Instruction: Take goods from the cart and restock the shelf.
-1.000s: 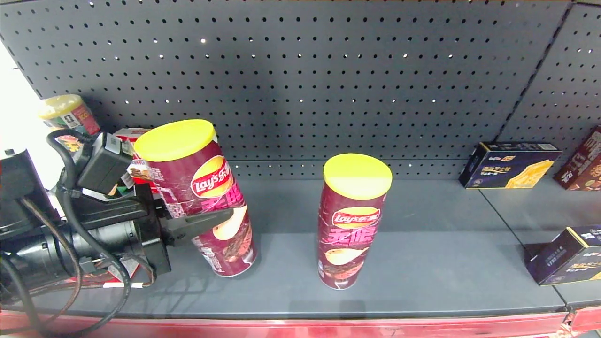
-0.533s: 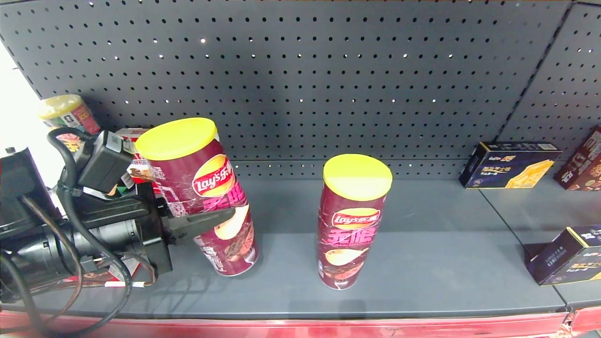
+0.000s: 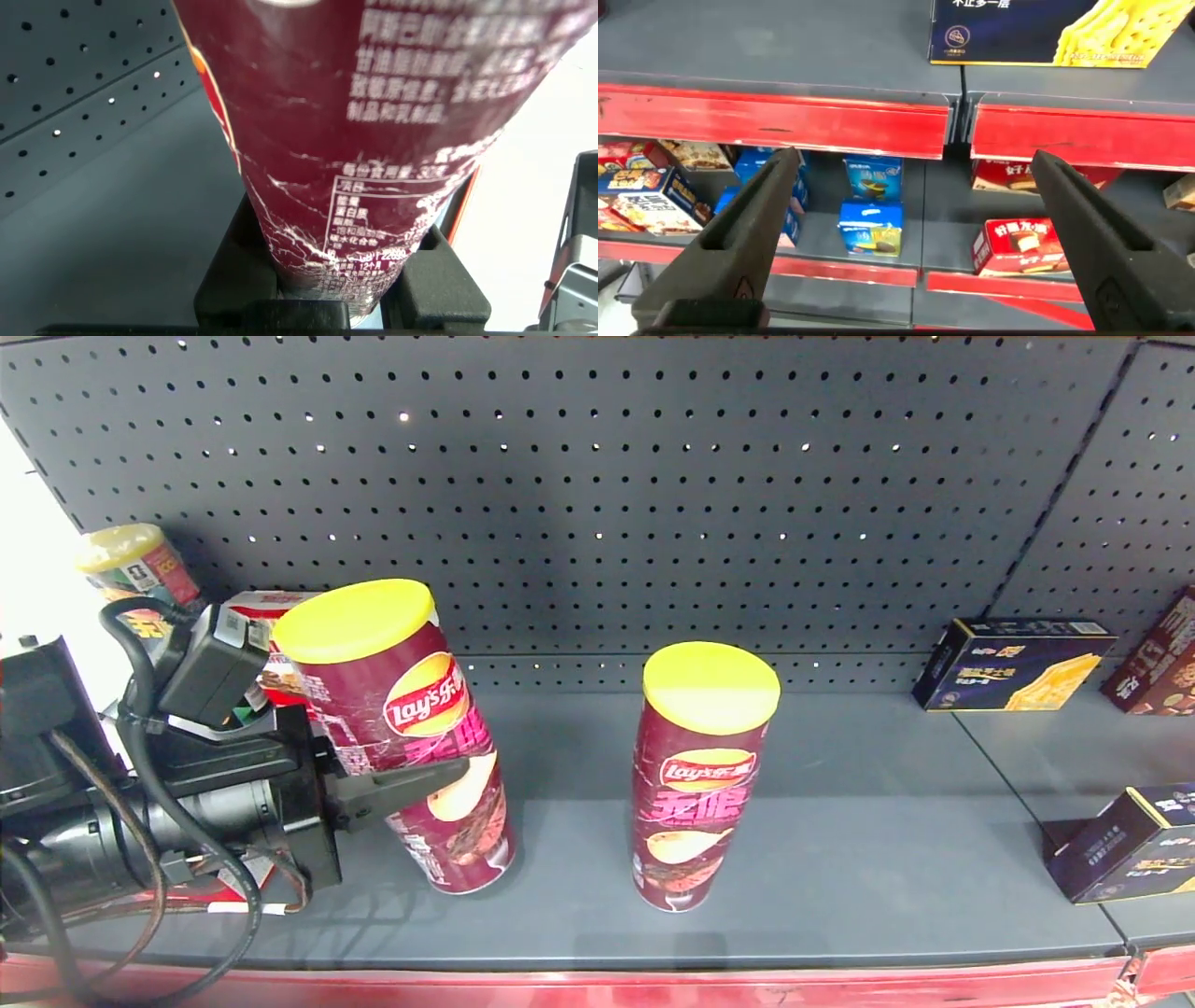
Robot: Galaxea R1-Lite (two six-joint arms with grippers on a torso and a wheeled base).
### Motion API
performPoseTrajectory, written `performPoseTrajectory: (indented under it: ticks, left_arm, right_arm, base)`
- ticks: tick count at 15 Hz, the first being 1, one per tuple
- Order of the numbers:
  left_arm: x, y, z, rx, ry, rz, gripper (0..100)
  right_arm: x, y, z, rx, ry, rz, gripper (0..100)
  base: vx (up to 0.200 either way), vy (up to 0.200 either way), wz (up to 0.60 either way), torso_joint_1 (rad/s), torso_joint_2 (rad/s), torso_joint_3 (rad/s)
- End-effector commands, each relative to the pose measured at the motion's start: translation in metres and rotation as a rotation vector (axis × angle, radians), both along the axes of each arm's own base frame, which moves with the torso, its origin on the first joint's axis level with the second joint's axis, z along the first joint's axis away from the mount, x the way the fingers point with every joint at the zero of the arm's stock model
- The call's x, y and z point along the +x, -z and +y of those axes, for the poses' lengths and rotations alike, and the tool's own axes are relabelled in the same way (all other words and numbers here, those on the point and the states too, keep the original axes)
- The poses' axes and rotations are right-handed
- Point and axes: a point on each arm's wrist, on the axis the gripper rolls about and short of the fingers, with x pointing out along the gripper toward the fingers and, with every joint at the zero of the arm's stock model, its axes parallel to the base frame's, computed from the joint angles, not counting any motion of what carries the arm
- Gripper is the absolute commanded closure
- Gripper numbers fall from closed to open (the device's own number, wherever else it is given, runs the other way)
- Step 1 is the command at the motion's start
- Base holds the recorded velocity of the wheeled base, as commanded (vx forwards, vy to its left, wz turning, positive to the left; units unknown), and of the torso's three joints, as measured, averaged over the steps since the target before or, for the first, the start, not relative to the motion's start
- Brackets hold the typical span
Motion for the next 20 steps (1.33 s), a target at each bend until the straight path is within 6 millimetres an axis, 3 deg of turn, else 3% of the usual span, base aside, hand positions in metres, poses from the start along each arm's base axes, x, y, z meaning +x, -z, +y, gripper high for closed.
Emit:
performPoseTrajectory:
  ticks: [1, 8, 10, 12, 14, 16, 20]
  left_arm:
    - [0.001, -0.001, 0.0, -0.002, 0.002, -0.002, 100]
    - [0.018, -0.033, -0.004, -0.029, 0.025, -0.097, 100]
    - [0.031, -0.039, -0.013, -0.032, 0.045, -0.118, 100]
    - [0.036, -0.043, -0.015, -0.037, 0.042, -0.119, 100]
    - [0.034, -0.045, -0.031, -0.03, 0.086, -0.097, 100]
    - [0.041, -0.057, -0.036, -0.031, 0.099, -0.101, 100]
    - [0.055, -0.056, -0.044, -0.017, 0.069, -0.082, 100]
  right_arm:
    - [0.001, 0.0, 0.0, -0.001, -0.001, 0.005, 0]
    - [0.001, 0.0, 0.0, -0.001, -0.001, 0.005, 0]
    - [0.001, 0.0, 0.0, -0.001, -0.001, 0.005, 0]
    - [0.001, 0.0, 0.0, -0.001, -0.001, 0.005, 0]
    - [0.001, 0.0, 0.0, -0.001, -0.001, 0.005, 0]
    - [0.001, 0.0, 0.0, -0.001, -0.001, 0.005, 0]
    - [0.001, 0.0, 0.0, -0.001, -0.001, 0.005, 0]
  base:
    - [0.0, 0.0, 0.0, 0.0, 0.0, 0.0]
    - [0.0, 0.0, 0.0, 0.0, 0.0, 0.0]
    - [0.0, 0.0, 0.0, 0.0, 0.0, 0.0]
    - [0.0, 0.0, 0.0, 0.0, 0.0, 0.0]
    - [0.0, 0.0, 0.0, 0.0, 0.0, 0.0]
    - [0.0, 0.0, 0.0, 0.0, 0.0, 0.0]
    - [0.0, 0.0, 0.0, 0.0, 0.0, 0.0]
